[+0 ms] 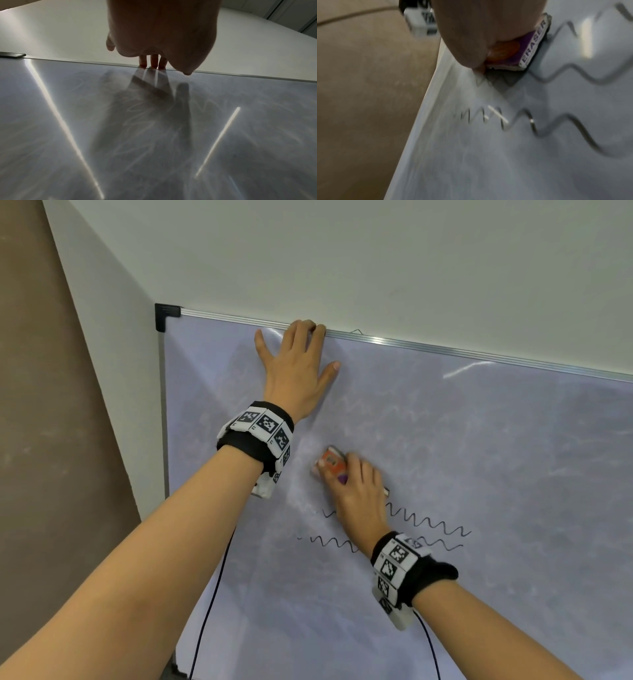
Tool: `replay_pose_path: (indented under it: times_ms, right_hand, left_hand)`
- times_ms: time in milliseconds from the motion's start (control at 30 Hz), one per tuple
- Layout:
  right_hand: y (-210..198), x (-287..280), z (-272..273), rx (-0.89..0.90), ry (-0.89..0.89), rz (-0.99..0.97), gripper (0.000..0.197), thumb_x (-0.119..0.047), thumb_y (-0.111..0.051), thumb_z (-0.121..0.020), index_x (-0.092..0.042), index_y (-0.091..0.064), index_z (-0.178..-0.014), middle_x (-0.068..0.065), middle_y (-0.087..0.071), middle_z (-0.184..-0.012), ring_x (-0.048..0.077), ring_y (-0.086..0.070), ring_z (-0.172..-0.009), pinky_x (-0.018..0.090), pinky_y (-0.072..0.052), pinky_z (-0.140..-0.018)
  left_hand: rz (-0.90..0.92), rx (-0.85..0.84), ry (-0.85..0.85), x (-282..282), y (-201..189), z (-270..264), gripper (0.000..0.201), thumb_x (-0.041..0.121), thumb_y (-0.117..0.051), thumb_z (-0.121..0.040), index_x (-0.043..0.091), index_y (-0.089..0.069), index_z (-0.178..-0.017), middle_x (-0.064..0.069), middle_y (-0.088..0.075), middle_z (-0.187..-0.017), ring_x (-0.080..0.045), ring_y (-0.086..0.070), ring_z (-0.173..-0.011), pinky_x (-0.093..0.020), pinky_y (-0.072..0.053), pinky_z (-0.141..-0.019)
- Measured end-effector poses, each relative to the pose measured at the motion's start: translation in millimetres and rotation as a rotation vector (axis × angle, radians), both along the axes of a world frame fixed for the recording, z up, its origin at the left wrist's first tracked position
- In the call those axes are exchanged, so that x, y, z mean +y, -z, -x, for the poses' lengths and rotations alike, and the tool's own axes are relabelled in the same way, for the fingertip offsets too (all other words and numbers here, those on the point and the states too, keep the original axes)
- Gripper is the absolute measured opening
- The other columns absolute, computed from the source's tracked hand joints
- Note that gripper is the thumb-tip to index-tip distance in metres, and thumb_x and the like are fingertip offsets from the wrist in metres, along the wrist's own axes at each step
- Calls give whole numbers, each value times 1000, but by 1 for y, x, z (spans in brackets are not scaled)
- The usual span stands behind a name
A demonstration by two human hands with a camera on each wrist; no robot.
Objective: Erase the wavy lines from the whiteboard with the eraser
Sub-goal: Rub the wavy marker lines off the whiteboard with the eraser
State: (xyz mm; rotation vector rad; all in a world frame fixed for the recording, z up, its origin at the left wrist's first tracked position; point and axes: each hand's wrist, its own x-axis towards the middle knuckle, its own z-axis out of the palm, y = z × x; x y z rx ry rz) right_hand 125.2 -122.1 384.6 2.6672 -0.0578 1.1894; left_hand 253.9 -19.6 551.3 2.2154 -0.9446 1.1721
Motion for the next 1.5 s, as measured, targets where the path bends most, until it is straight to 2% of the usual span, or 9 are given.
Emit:
replay_pose_path:
  times_ms: [100,200,467,567,733,933,1067,1267,1500]
  right_hand:
    - [59,-3,23,246,-28,151,88,-4,-78,-53,-23,-49,-134,21,-43,-125,36,-50,-104,48,-49,-85]
    - [83,-9,37,343,-47,227,87,-9,-81,-49,-24,-55,-130,20,-41,-125,37,-51,-103,46,-51,-85]
    - [18,-31,26,-103,36,-51,70,3,-77,-65,-17,-55,-129,24,-50,-116,38,-48,-97,45,-44,-78]
    - [38,-29,31,-65,19,-33,75,4,-77,-61,-18,-54,-129,24,-49,-118,38,-48,-100,45,-45,-80]
    - [85,-37,55,197,-56,124,92,1,-82,-50,-26,-50,-132,18,-43,-124,35,-46,-106,47,-50,-85]
    - [26,-57,52,-96,36,-55,63,2,-62,-70,-18,-53,-130,26,-51,-115,39,-49,-95,46,-47,-77]
    - [32,-57,52,-118,54,-88,58,-2,-54,-76,-18,-48,-132,26,-48,-118,40,-48,-99,47,-46,-79]
    - [91,-59,77,152,-40,94,95,7,-78,-51,-27,-45,-133,17,-46,-122,35,-48,-106,45,-47,-86]
    - [34,-85,81,-93,61,-92,70,4,-66,-67,-24,-48,-129,21,-45,-118,37,-47,-97,45,-44,-80]
  left_hand:
    - [-22,11,-8,2,-2,1,50,46,-40,-94,17,-43,-135,-3,-42,-135,-19,-35,-131,-68,-7,-105]
    - [-44,23,-19,3,-3,1,51,47,-40,-93,18,-41,-135,-1,-41,-136,-17,-34,-131,-66,-6,-105]
    - [-16,31,-14,-1,0,3,52,47,-40,-94,18,-40,-137,-2,-39,-138,-18,-32,-133,-67,-6,-105]
    - [-7,43,-10,-2,0,2,52,46,-39,-94,17,-40,-137,-2,-38,-139,-18,-31,-135,-67,-5,-106]
    - [2,40,0,0,-1,4,51,45,-40,-95,17,-40,-138,-3,-39,-139,-19,-31,-134,-67,-5,-106]
    - [27,45,-5,-4,3,2,51,46,-39,-94,17,-41,-137,-3,-39,-140,-19,-31,-133,-67,-5,-106]
    - [56,58,-3,-8,3,2,50,46,-38,-93,18,-42,-135,-2,-39,-139,-19,-32,-133,-67,-5,-106]
    - [62,50,4,-5,1,5,48,44,-37,-94,19,-44,-134,-1,-40,-138,-17,-33,-133,-66,-4,-105]
    - [91,51,-13,-10,4,5,46,45,-38,-94,19,-45,-132,-1,-40,-138,-17,-34,-132,-66,-4,-106]
